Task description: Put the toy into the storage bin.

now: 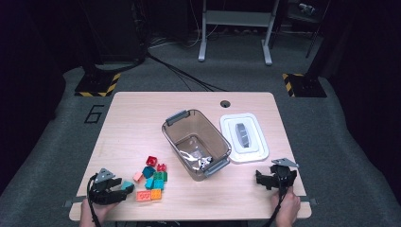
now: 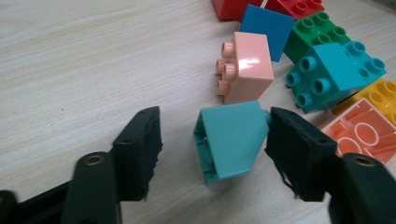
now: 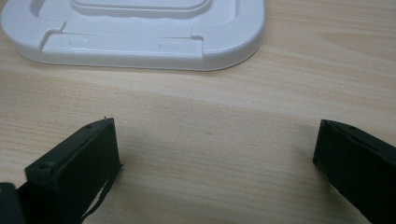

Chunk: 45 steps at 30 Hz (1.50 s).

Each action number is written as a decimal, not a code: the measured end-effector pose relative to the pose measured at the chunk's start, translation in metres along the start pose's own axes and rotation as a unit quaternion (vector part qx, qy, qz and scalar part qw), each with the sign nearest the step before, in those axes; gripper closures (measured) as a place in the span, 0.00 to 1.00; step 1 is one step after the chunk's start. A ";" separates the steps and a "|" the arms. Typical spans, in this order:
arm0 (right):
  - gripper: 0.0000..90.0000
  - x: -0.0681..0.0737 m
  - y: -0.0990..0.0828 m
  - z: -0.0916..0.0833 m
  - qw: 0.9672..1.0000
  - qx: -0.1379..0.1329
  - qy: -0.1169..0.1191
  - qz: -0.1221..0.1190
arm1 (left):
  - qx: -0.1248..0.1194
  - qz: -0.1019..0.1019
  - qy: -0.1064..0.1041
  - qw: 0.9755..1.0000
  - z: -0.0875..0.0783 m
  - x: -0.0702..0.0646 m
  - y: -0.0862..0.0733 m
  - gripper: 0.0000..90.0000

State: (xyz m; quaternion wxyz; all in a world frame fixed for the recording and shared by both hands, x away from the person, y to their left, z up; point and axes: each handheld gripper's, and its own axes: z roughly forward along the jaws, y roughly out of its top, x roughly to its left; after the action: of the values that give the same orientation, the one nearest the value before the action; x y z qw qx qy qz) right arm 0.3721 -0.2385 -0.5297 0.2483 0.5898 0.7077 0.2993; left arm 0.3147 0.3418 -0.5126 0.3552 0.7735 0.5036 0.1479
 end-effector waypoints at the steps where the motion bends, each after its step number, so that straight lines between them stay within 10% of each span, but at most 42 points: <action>1: 0.00 0.000 0.000 0.000 1.000 0.000 0.000 0.000 | 0.001 0.000 0.001 1.000 0.001 0.000 0.000 0.43; 14: 0.00 0.000 0.000 0.000 1.000 0.000 0.000 0.000 | -0.011 0.004 0.017 1.000 0.002 -0.001 -0.002 0.65; 26: 0.00 0.000 0.000 0.000 1.000 0.000 0.000 0.000 | -0.004 0.001 0.024 1.000 0.003 -0.001 -0.006 0.51; 45: 0.00 0.000 0.000 0.000 1.000 0.000 0.000 0.000 | -0.028 0.014 0.038 0.999 -0.010 -0.001 0.000 0.67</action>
State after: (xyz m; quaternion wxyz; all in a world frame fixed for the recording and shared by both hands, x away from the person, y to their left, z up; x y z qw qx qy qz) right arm 0.3721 -0.2385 -0.5297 0.2483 0.5898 0.7077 0.2993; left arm 0.3083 0.3453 -0.5053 0.3553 0.7637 0.5019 0.1964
